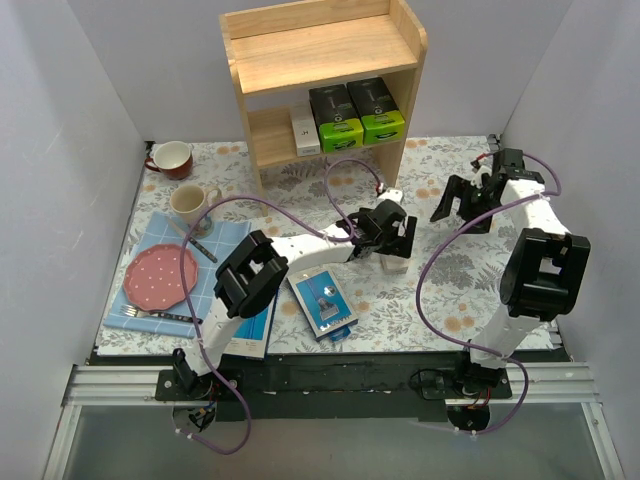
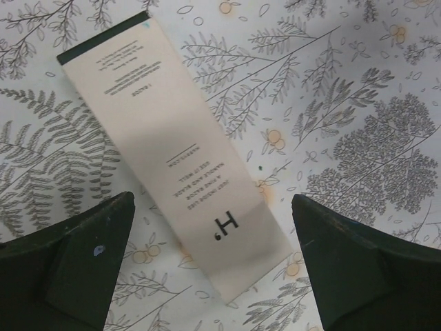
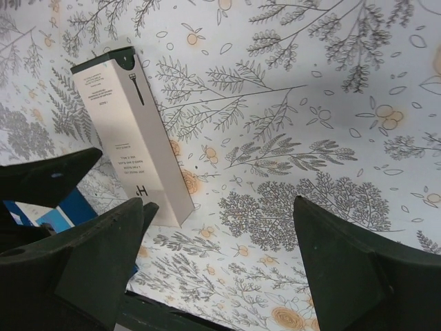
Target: Place and organize the shaving razors onto the shelf
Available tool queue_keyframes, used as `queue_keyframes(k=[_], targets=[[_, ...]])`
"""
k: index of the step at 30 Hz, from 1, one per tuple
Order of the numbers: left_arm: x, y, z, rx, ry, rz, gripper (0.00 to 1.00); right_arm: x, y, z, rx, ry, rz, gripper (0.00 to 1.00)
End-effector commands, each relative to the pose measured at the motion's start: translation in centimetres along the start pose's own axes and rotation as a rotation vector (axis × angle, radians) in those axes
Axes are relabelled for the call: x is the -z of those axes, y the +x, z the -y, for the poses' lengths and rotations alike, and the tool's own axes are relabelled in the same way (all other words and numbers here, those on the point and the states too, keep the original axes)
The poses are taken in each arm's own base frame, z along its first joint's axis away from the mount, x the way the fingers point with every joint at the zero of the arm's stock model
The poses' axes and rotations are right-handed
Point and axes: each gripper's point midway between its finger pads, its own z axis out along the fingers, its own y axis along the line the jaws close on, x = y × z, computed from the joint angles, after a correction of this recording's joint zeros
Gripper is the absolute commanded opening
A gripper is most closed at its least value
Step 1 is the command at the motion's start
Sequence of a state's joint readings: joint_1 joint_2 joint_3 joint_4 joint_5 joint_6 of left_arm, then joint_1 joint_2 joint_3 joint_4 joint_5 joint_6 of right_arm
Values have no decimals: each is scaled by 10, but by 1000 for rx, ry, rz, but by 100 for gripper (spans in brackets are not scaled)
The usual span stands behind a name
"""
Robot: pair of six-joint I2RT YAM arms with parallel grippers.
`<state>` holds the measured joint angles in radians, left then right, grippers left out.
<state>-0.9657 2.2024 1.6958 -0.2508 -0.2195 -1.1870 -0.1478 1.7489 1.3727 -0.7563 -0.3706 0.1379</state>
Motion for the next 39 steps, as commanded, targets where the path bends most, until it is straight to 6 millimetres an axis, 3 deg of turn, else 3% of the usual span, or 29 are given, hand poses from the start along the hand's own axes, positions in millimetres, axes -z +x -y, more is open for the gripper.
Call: queue_keyframes(k=[1, 2, 9, 13, 18, 24, 28, 29, 33, 39], targets=[[-2, -9, 11, 28, -66, 58, 98, 24, -7, -2, -41, -55, 80, 96], [-3, -12, 13, 29, -80, 72, 98, 24, -4, -3, -45, -66, 76, 96], [-11, 23, -9, 17, -183, -2, 98, 34, 15, 0, -76, -87, 83, 96], [-7, 36, -11, 26, -189, -37, 92, 35, 25, 4, -94, -86, 81, 96], [7, 25, -8, 26, -183, -6, 88, 37, 33, 3, -106, -98, 82, 96], [23, 31, -18, 17, -200, -27, 85, 41, 35, -1, -116, -108, 98, 96], [36, 49, -33, 15, -231, -63, 85, 42, 40, 0, -113, -103, 102, 95], [39, 62, -40, 8, -236, -93, 85, 43, 41, 0, -110, -98, 105, 95], [46, 70, -36, -8, -202, -104, 85, 48, 43, 2, -92, -72, 128, 95], [43, 64, -24, -166, -156, -26, 85, 51, 45, 4, -82, -62, 143, 95]])
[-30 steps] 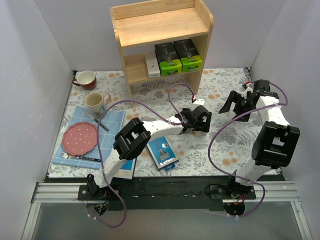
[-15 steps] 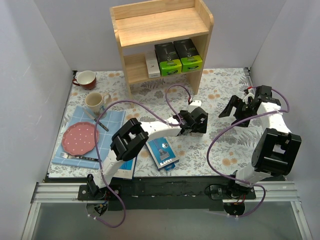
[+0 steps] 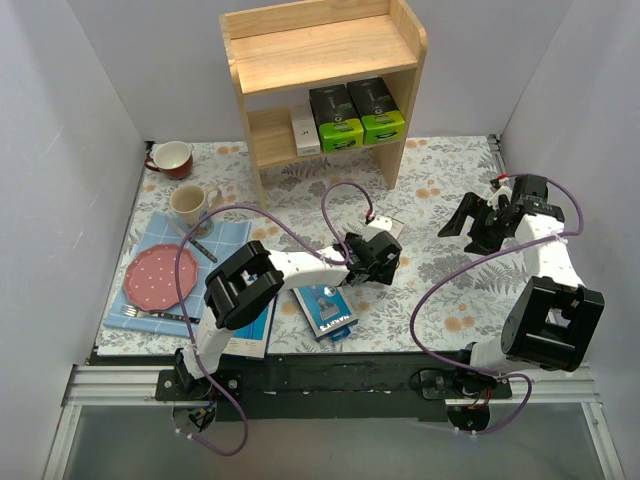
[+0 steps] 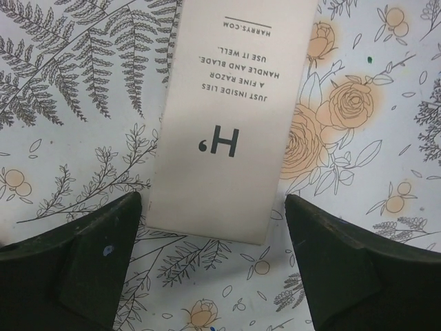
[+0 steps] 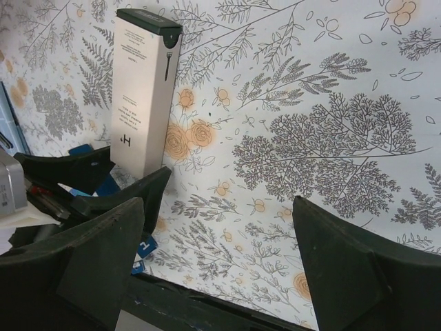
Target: Place and organize the shaving razors onto the shelf
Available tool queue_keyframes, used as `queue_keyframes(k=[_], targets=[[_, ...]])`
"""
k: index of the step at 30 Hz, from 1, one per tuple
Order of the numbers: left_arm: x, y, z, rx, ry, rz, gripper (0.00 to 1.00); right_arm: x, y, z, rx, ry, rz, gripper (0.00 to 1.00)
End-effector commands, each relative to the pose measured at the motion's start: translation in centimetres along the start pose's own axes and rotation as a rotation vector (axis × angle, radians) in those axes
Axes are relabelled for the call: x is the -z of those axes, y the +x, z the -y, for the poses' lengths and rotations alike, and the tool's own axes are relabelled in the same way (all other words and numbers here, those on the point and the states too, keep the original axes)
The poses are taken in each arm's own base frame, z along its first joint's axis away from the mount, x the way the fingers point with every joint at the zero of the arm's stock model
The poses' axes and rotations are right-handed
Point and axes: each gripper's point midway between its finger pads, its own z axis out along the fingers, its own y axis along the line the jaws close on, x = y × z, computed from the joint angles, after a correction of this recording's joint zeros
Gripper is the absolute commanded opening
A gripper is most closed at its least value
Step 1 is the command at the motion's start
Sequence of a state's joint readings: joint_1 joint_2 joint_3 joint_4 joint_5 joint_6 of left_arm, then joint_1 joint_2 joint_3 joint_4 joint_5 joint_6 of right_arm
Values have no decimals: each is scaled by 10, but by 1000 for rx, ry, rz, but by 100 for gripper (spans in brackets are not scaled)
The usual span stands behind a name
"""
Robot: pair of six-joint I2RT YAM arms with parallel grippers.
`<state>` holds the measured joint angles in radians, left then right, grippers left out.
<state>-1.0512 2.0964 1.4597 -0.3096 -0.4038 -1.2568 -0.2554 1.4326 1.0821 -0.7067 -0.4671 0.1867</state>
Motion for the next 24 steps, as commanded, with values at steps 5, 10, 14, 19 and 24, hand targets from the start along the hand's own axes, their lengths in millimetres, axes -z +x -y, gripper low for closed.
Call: queue_keyframes(k=[5, 10, 14, 19, 24], targets=[[12, -6, 9, -170, 49, 69, 83, 5, 0, 3, 26, 12, 34, 95], [12, -5, 9, -165, 53, 61, 70, 5, 5, 7, 30, 23, 38, 95], [10, -13, 9, -115, 43, 73, 69, 7, 9, 9, 26, 26, 43, 95], [3, -18, 8, -97, 49, 70, 53, 5, 19, 15, 15, 35, 30, 95], [13, -39, 10, -102, 59, 117, 36, 6, 18, 17, 15, 42, 29, 95]])
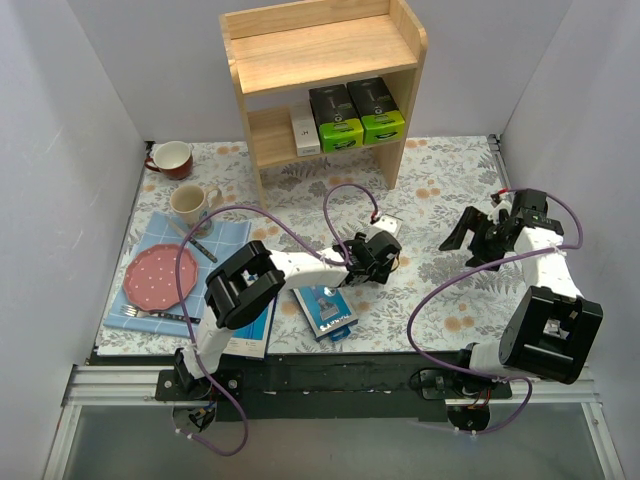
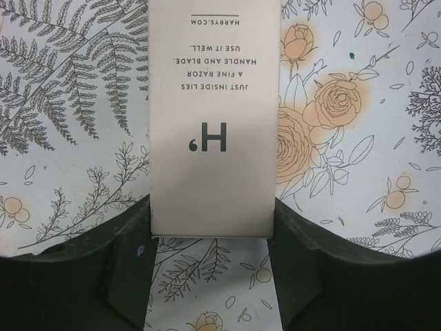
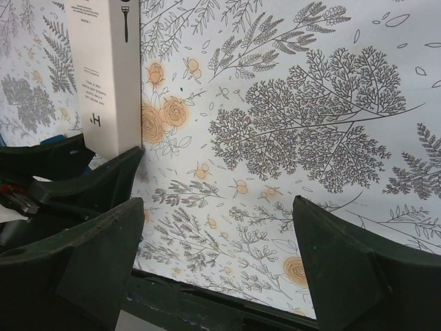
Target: Place and organize the shaving razors onto the shelf
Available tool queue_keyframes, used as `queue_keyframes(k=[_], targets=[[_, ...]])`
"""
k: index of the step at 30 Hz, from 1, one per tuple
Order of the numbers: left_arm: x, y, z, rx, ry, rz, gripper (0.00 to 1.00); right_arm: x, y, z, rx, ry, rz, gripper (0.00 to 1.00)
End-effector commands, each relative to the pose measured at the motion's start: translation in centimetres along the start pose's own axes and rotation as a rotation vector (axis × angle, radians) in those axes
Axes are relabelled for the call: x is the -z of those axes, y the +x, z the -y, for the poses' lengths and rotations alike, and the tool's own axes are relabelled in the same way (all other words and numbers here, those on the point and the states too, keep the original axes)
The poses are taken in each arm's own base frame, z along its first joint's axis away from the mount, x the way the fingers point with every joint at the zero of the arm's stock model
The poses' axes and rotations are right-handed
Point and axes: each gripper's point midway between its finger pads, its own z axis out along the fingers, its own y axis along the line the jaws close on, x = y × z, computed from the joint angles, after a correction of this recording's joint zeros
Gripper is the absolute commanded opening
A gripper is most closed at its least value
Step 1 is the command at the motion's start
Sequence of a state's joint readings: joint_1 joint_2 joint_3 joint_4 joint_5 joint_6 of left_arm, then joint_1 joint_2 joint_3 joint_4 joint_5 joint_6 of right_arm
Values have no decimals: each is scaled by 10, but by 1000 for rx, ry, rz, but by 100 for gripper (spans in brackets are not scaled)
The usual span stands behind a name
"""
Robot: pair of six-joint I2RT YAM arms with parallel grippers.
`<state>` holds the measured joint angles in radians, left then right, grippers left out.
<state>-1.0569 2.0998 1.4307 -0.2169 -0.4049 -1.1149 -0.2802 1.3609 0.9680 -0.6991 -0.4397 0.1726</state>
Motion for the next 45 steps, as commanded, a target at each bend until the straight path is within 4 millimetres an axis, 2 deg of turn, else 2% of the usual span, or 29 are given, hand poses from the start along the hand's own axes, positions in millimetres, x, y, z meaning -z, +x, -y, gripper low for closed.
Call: queue_keyframes(k=[1, 3, 5, 6, 7, 8, 9, 10, 12, 15, 16, 17, 19, 22, 25, 27, 28, 29, 31, 35, 38, 45], targets=[[21, -41, 3, 21, 27, 81, 35, 7, -12, -1, 42, 3, 47, 95], [39, -58, 3, 24, 48, 122, 34, 5, -16, 1, 47, 12, 49, 95], [52, -61, 1, 16, 66, 136, 32, 4, -22, 2, 49, 19, 52, 95], [68, -74, 0, 20, 85, 169, 31, 5, -23, 2, 51, 20, 54, 95], [74, -70, -3, -3, 88, 169, 30, 4, -24, 3, 58, 22, 49, 95], [81, -73, -6, -9, 95, 183, 29, 4, -27, 4, 64, 29, 53, 95], [97, -83, -7, -9, 110, 214, 24, 4, -29, 4, 68, 31, 52, 95], [102, -78, -12, -38, 106, 214, 22, 3, -29, 6, 77, 41, 48, 95], [121, -89, -17, -43, 123, 257, 20, 4, -33, 8, 88, 53, 50, 95], [133, -87, -24, -92, 127, 274, 16, 5, -39, 13, 115, 82, 50, 95], [144, -94, -25, -98, 137, 298, 4, 4, -41, 16, 117, 98, 47, 95], [147, -92, -29, -122, 133, 306, 0, 5, -41, 17, 131, 105, 41, 95], [163, -100, -35, -120, 139, 341, 0, 7, -49, 19, 147, 124, 51, 95], [174, -98, -45, -135, 136, 359, 0, 11, -60, 20, 174, 142, 64, 95], [194, -108, -60, -117, 128, 383, 0, 13, -70, 25, 219, 176, 73, 95], [204, -119, -81, -56, 90, 393, 0, 14, -72, 29, 246, 195, 68, 95], [207, -123, -89, -22, 78, 397, 0, 14, -73, 33, 251, 209, 66, 95], [208, -128, -107, 28, 48, 393, 0, 13, -73, 34, 256, 214, 64, 95], [216, -141, -121, 104, 47, 397, 0, 10, -72, 38, 259, 227, 53, 95], [222, -156, -173, 260, -118, 451, 0, 6, -70, 42, 265, 236, 42, 95], [224, -169, -199, 348, -232, 496, 0, 4, -72, 45, 271, 240, 36, 95], [214, -180, -226, 407, -371, 525, 0, -2, -70, 44, 253, 222, 19, 95]])
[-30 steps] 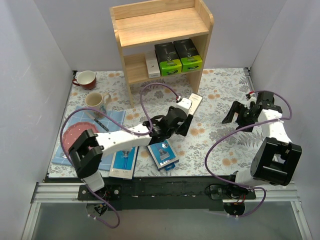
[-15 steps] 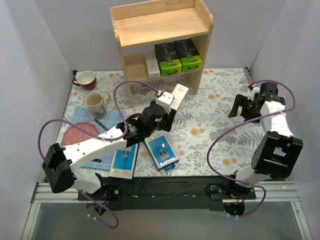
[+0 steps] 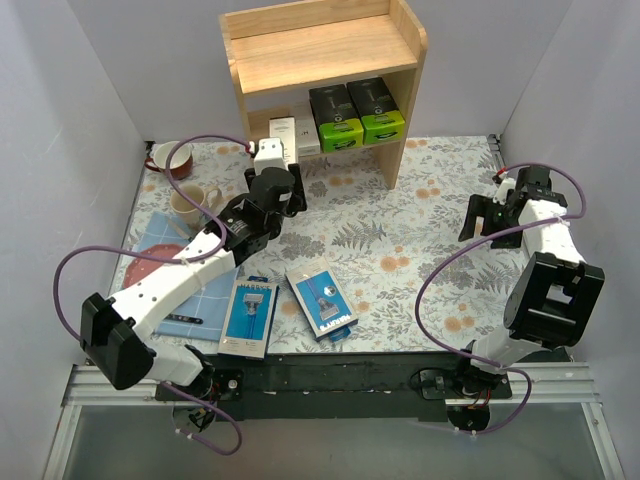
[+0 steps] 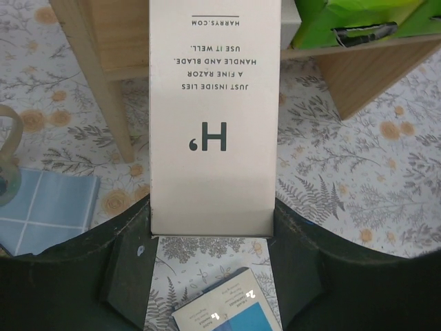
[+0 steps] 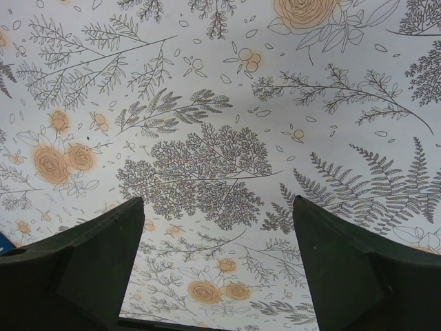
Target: Place and organize the shaving razors onto the shelf
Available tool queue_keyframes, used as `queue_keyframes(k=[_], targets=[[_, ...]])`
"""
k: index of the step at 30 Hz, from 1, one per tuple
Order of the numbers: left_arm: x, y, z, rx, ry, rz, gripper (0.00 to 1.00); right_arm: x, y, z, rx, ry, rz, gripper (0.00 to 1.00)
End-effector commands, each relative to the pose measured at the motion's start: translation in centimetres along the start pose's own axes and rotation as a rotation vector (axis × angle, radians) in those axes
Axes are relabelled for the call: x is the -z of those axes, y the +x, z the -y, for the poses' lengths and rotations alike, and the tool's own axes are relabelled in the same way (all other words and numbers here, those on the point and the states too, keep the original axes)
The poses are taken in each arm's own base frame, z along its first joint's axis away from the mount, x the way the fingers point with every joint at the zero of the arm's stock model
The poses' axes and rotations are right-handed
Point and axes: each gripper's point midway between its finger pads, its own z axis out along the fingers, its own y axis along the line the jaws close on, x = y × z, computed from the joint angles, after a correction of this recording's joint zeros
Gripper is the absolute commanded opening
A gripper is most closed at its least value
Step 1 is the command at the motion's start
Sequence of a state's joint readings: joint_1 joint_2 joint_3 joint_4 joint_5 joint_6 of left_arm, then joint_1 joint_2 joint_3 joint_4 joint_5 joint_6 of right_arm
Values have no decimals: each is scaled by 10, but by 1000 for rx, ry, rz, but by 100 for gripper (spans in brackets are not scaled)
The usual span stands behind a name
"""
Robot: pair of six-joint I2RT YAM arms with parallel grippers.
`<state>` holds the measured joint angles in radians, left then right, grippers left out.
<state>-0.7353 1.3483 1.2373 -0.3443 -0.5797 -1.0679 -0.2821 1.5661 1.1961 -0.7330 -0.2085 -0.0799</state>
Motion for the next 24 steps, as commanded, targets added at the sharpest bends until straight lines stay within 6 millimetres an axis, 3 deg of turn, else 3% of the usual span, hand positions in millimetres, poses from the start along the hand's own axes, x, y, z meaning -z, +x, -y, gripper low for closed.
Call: queue_keyframes(k=[1, 5, 12, 24], targets=[[-7, -28, -17, 74, -125, 88, 0, 1, -11, -1, 1, -18, 17, 95], [-23, -23, -25, 82, -181, 76, 0, -1, -14, -5, -16, -43, 15, 95], [-47, -14, -17, 44, -185, 53, 2, -3, -17, -19, -58, -114, 10, 95], [-74, -22, -19, 27, -228, 58, 6, -13, -10, -28, -115, -177, -24, 95]])
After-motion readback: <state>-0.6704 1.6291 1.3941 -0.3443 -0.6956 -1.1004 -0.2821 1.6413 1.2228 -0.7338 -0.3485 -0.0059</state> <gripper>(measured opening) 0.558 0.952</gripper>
